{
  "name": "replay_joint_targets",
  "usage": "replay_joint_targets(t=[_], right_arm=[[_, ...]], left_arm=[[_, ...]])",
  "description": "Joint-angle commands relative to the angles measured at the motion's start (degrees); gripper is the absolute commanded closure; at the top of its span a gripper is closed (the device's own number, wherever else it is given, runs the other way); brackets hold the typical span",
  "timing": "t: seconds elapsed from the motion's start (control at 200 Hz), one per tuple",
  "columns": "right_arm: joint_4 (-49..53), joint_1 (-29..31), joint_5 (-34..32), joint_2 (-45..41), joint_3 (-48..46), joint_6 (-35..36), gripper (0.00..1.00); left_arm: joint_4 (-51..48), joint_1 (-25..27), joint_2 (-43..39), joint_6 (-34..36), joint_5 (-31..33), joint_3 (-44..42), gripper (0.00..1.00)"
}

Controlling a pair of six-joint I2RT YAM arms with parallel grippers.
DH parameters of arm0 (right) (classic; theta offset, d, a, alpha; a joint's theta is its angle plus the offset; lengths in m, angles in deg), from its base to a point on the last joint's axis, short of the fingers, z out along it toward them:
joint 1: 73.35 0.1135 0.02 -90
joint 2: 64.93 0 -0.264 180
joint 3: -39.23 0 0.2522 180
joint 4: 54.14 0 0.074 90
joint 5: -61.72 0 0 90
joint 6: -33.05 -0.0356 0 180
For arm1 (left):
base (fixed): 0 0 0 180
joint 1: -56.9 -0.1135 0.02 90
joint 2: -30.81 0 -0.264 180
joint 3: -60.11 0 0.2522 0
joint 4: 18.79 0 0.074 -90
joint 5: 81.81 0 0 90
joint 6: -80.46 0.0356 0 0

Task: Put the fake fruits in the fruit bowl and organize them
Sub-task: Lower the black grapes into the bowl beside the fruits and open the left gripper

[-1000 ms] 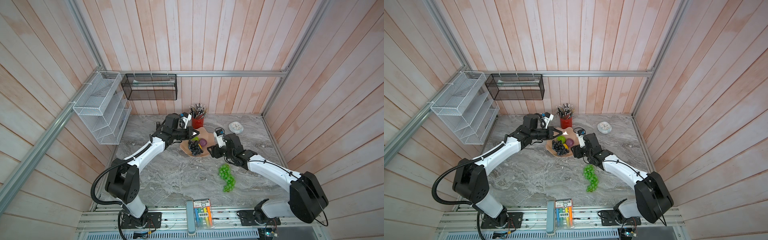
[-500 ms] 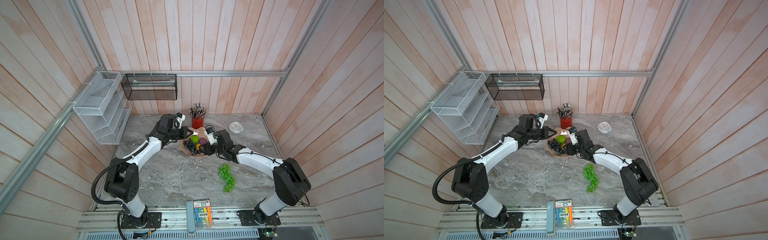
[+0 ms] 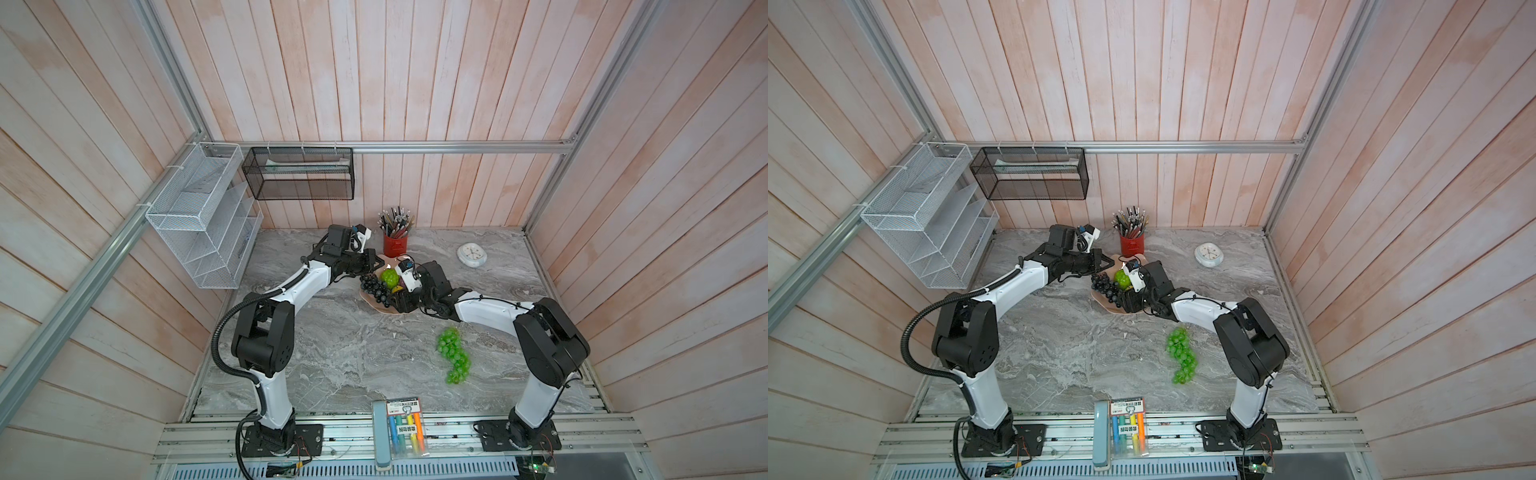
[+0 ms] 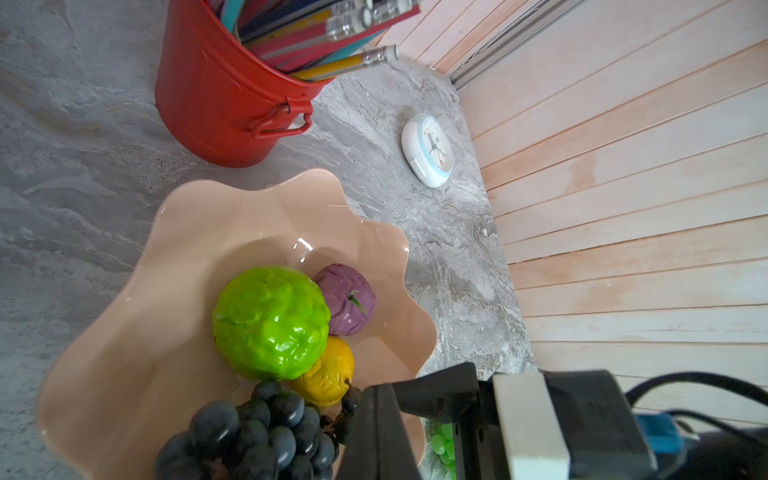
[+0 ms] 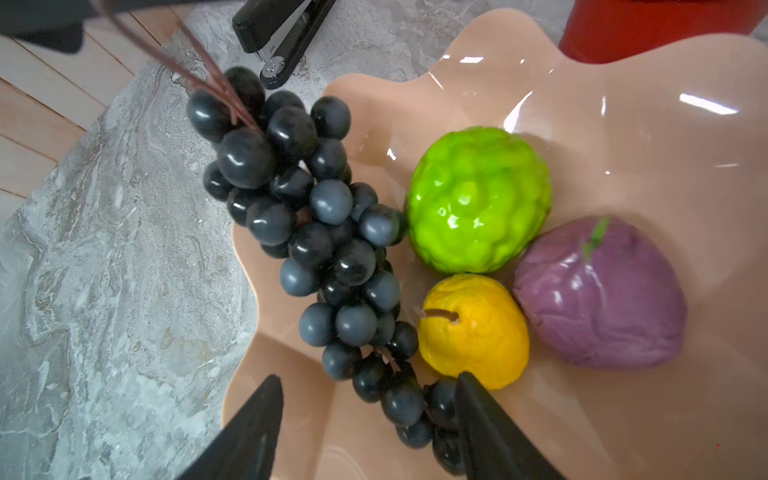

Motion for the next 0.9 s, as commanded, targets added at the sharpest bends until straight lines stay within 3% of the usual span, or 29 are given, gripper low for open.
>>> replay_joint_targets(t=[0.0, 0.32, 0.375, 0.54, 0.65, 0.825, 0.895], right_arm=[[-1.6, 0.4, 1.5, 1.7, 1.9, 0.1, 0.34], [-1.8, 1.1, 2.6, 4.0, 3.1, -0.2, 0.35], [-1.5, 1.2, 2.7, 4.0, 3.4, -0.3, 0.35], [-0.9, 1.5, 2.1, 1.9, 3.6, -0.6, 0.35], [-0.2, 1.6, 0.9, -1.1, 2.5, -0.7, 0.35], [0.1, 1.6, -1.5, -6.3, -1.0, -1.6, 0.35], [0.2, 1.6, -2.4, -8.3, -2.8, -1.8, 0.35]], left_arm=[[-2.8, -0.1, 2.5, 2.8, -0.4, 3.6, 1.00], [-5.9, -0.3, 7.4, 4.4, 0.3, 9.6, 1.00], [-5.6, -0.3, 7.5, 4.3, 0.6, 9.8, 0.93], [-5.4, -0.9, 5.6, 3.9, 3.1, 9.3, 0.56], [-6.9, -1.3, 2.5, 4.5, 7.2, 8.7, 0.46], [-9.2, -1.4, -4.4, 3.5, 19.6, 3.6, 0.46], [-8.6, -1.4, -7.7, 2.3, 23.5, -0.5, 0.50]])
